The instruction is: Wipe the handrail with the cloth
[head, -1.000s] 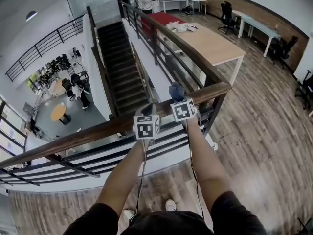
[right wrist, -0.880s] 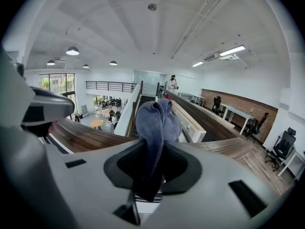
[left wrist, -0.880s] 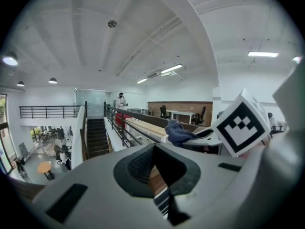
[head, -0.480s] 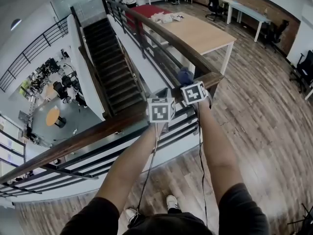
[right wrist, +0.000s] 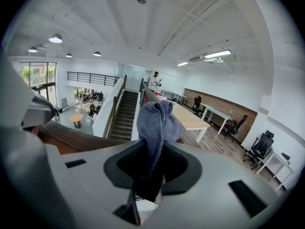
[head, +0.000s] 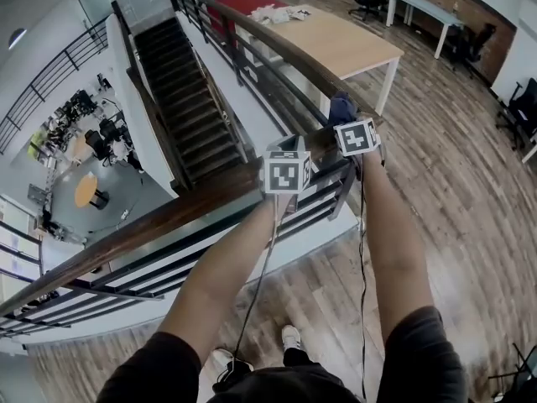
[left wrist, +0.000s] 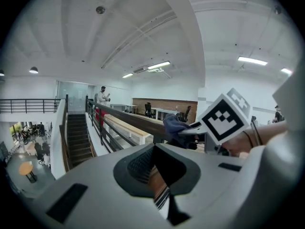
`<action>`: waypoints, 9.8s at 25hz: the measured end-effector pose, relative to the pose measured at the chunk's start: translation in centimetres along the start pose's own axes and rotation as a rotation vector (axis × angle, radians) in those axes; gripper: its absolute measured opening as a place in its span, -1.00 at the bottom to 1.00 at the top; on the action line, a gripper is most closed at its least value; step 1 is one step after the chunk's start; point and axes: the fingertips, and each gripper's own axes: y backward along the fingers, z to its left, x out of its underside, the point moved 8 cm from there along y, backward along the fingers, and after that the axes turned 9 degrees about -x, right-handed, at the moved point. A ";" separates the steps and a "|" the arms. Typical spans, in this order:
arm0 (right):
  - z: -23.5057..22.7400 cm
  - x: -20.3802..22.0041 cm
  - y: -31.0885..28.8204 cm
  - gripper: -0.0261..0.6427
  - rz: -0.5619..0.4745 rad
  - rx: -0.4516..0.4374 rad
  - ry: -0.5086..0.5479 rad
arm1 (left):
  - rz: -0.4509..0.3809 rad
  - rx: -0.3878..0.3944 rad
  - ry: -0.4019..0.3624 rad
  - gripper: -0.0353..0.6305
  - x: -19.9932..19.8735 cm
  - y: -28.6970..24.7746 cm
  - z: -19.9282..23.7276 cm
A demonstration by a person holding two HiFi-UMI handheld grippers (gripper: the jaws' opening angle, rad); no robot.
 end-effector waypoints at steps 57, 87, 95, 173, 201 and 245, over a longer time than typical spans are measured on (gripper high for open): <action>114.7 4.5 6.5 -0.68 -0.139 -0.943 0.060 | -0.034 -0.804 0.281 -0.88 48.6 65.7 70.4; 104.0 7.2 1.5 -0.68 -0.056 -0.752 0.176 | -0.001 -0.758 0.284 -0.88 47.7 57.3 63.4; 94.8 8.0 -0.1 -0.68 -0.030 -0.726 0.147 | 0.004 -0.700 0.306 -0.88 44.6 51.1 58.0; 7.6 18.0 -14.6 -0.68 0.043 -0.151 -0.073 | 0.082 -0.110 0.154 -0.88 25.3 -3.4 4.0; 27.9 19.8 -7.4 -0.68 -0.267 -0.334 -0.111 | -0.045 -0.251 0.192 -0.88 35.0 12.6 19.7; 120.3 28.3 -7.0 -0.68 -0.344 -0.925 0.181 | -0.286 -0.940 0.137 -0.88 76.5 56.9 68.8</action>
